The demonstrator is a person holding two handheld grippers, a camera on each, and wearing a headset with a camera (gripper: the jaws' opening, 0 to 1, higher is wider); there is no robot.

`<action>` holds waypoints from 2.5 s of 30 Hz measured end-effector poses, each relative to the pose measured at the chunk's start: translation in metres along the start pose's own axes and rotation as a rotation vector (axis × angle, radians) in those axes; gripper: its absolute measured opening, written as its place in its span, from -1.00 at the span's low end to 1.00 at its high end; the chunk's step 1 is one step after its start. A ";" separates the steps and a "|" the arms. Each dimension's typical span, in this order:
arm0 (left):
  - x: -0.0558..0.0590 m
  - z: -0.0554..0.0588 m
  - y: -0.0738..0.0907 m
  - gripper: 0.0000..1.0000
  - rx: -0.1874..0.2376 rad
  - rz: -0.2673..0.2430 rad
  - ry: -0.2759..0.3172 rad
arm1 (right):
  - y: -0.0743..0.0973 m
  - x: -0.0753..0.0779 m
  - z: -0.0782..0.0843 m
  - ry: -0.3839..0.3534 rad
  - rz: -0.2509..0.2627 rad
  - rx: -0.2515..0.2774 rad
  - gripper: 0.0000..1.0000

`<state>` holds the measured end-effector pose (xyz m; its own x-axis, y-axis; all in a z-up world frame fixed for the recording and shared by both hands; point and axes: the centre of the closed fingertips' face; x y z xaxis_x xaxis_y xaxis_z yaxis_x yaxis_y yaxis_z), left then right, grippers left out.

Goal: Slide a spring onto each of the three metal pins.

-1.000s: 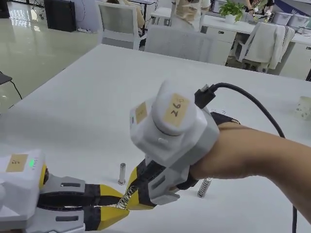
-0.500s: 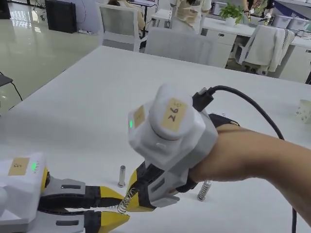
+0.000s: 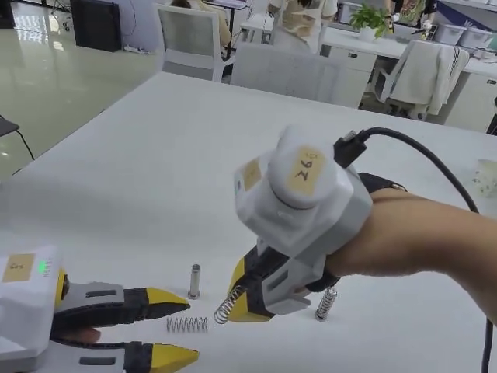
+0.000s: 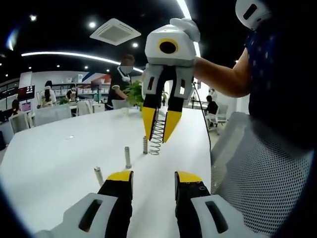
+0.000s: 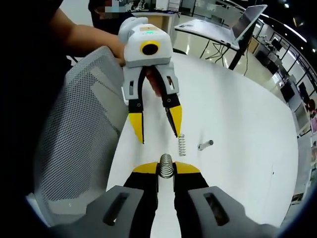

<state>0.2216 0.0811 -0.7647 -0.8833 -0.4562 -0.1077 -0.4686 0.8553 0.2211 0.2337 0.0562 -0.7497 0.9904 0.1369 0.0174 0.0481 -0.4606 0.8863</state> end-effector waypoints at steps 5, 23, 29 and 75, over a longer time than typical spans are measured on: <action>-0.007 0.007 0.005 -0.34 -0.013 -0.039 0.009 | 0.007 0.009 0.008 -0.021 0.021 -0.004 -0.83; -0.020 0.026 0.017 0.01 -0.056 -0.124 0.038 | 0.025 0.058 0.040 -0.062 0.133 -0.092 -0.83; -0.020 0.027 0.018 0.07 -0.060 -0.131 0.036 | 0.020 0.070 0.046 -0.074 0.139 -0.119 -0.83; -0.024 0.027 0.022 0.12 -0.065 -0.146 0.030 | -0.039 0.087 0.074 -0.083 0.062 -0.300 -0.83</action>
<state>0.2320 0.1173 -0.7837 -0.8049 -0.5824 -0.1142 -0.5894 0.7621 0.2680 0.3271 0.0215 -0.8168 0.9981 0.0392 0.0486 -0.0405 -0.1849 0.9819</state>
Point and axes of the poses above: the centre of the closed fingertips' face, and the gripper's own axes: y roughly backward along the fingers, x roughly to its right, z roughly out of its underside, and after that the axes turned 8 degrees about -y, right-handed
